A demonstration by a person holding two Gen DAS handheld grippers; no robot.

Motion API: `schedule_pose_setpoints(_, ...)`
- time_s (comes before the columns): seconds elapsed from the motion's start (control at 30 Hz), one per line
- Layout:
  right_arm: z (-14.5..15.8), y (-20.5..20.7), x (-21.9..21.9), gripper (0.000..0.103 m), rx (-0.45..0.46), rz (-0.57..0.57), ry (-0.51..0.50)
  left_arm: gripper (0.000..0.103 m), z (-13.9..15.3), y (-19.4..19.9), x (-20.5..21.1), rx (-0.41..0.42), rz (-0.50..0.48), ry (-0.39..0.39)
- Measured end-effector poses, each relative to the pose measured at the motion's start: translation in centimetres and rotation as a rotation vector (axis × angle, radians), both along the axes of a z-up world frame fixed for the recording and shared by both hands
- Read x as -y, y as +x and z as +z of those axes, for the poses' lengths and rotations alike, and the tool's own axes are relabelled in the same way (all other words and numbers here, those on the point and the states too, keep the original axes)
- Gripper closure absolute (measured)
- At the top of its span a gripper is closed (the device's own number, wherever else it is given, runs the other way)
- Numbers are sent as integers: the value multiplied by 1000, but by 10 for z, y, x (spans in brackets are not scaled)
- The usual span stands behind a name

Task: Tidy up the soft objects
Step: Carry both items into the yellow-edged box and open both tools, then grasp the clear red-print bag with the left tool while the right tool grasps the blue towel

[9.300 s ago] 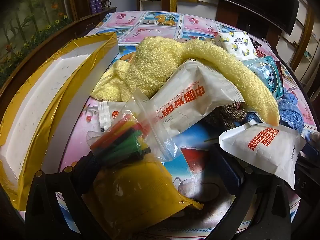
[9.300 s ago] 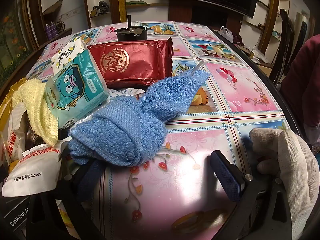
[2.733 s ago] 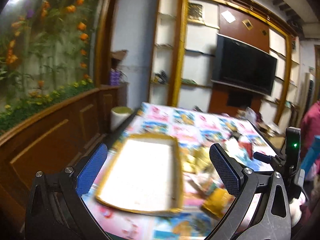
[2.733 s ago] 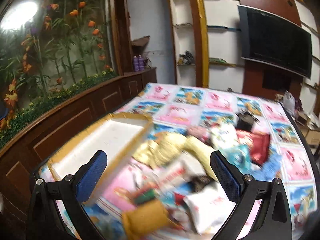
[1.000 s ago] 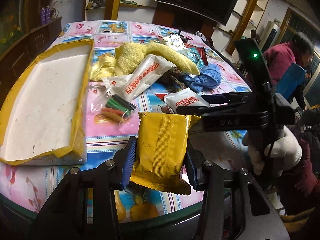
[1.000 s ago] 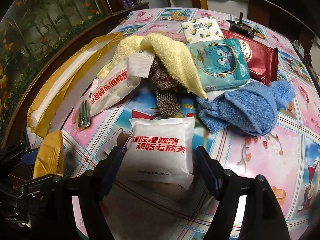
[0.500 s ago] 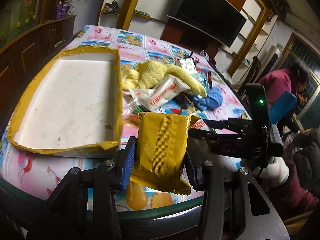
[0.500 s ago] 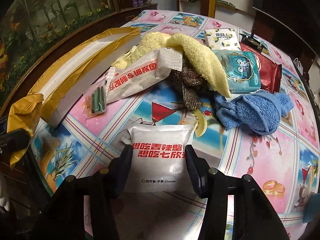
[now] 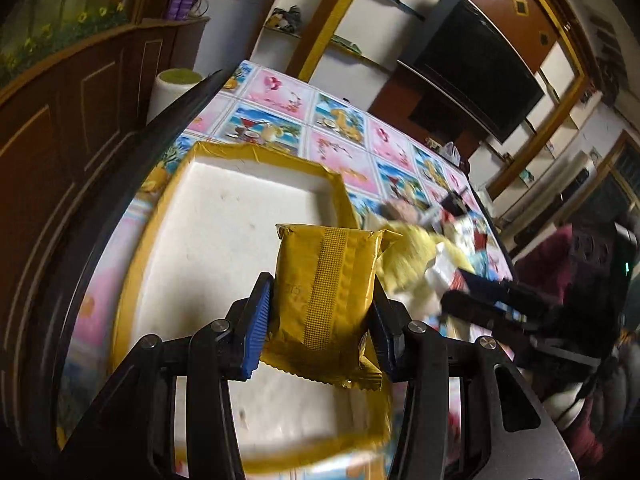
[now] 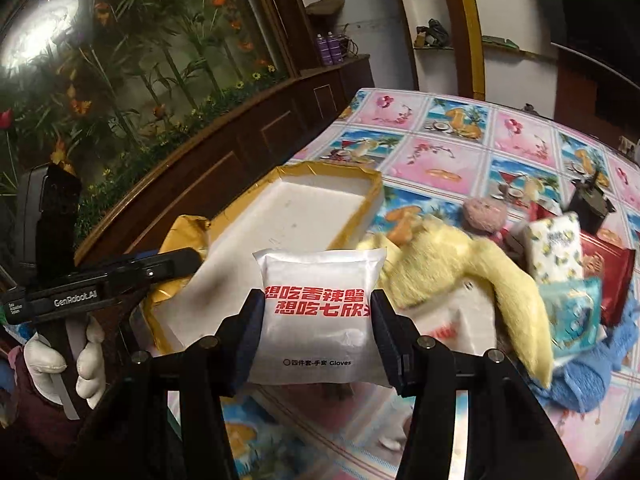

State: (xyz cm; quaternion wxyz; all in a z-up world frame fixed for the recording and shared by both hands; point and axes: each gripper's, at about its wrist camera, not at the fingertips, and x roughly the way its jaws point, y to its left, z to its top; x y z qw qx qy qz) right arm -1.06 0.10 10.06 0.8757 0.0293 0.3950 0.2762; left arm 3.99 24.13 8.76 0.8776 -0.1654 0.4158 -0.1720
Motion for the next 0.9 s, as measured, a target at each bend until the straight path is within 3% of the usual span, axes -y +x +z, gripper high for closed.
schedule_pose_setpoints(0.17,-6,40,-43,50,30,4,-42,58,-15,62,-17,-34,40,-65)
schedule_pose_setpoints(0.33,-20,80,-74,42,59,-14,-134,58,-38,96,-32,-117,70,-171)
schedule_pose_setpoints(0.43,-22,94,-76,41,44,-36,-124,46,-42,95,-38,-136,89,-200)
schedule_pose_setpoints(0.5,-19,91,-70,41,53,-44,-95,41,-42,86,-39,-120,101,-171)
schedule_pose_setpoints(0.67,-6,77,-47,37,72,-81,-38,41,-45,65,-25,-95,116,4)
schedule_pose_setpoints(0.77,5,57,-13,37,77,-125,16,41,-50,52,-22,-98,100,93)
schedule_pose_setpoints(0.9,14,22,45,37,99,-198,14,41,-54,34,-34,-91,98,140)
